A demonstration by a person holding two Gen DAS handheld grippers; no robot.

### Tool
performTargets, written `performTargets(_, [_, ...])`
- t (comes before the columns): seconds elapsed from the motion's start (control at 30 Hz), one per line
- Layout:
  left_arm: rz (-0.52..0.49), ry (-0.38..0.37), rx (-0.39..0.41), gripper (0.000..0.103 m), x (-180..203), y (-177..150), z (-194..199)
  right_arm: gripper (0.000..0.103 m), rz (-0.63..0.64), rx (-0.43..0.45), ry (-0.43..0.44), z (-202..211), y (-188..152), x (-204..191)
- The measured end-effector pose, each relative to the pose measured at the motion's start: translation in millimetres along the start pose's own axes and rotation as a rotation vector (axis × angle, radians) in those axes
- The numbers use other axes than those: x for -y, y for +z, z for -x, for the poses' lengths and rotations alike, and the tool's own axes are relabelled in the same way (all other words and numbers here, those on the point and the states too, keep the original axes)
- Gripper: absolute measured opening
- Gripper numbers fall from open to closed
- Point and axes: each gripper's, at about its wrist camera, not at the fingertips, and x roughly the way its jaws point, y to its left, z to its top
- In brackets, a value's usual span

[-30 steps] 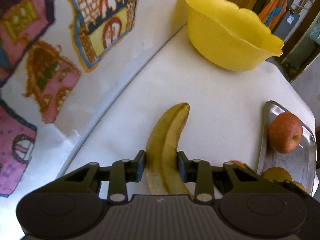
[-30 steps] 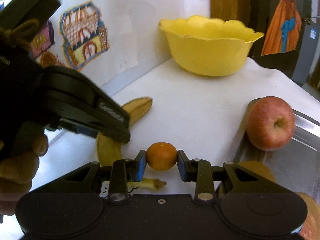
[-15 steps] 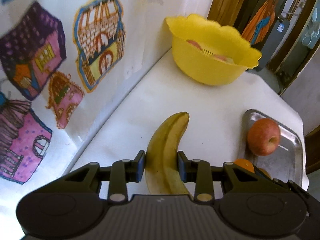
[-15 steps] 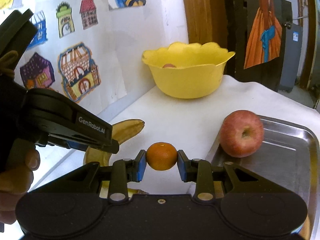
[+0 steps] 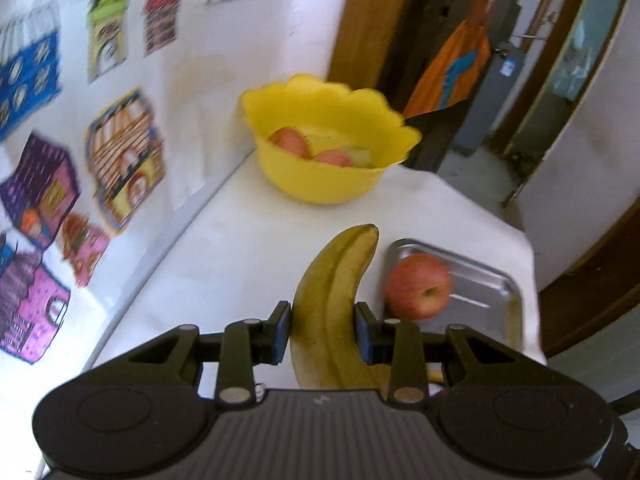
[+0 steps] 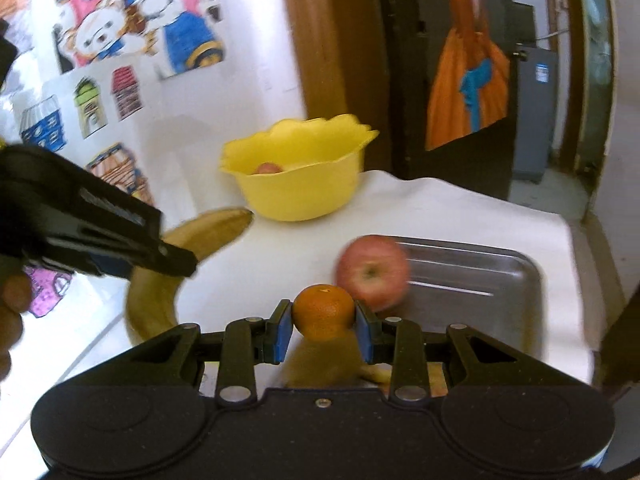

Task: Organize fruits
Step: 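Carry the banana and the tangerine over the metal tray with both tools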

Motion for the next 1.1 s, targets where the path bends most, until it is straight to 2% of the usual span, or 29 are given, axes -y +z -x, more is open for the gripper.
performTargets(0.17, [-0.049, -0.057, -0.004, 0.037, 33, 7, 0, 0.035, -0.029, -0.006, -0.052, 15, -3, 31])
performTargets(0.53, [-0.119, -0.088, -0.055, 0.037, 89, 0, -32, 0.035, -0.079, -0.035, -0.097, 20, -16, 70])
performTargets(0.73, [-0.164, -0.082, -0.083, 0.037, 110, -3, -47, 0.035, -0.108, -0.069, -0.117, 17, -24, 85])
performTargets(1.1, [-0.203, -0.049, -0.134, 0.037, 126, -11, -68, 0.035, -0.130, -0.096, -0.112, 10, -30, 103])
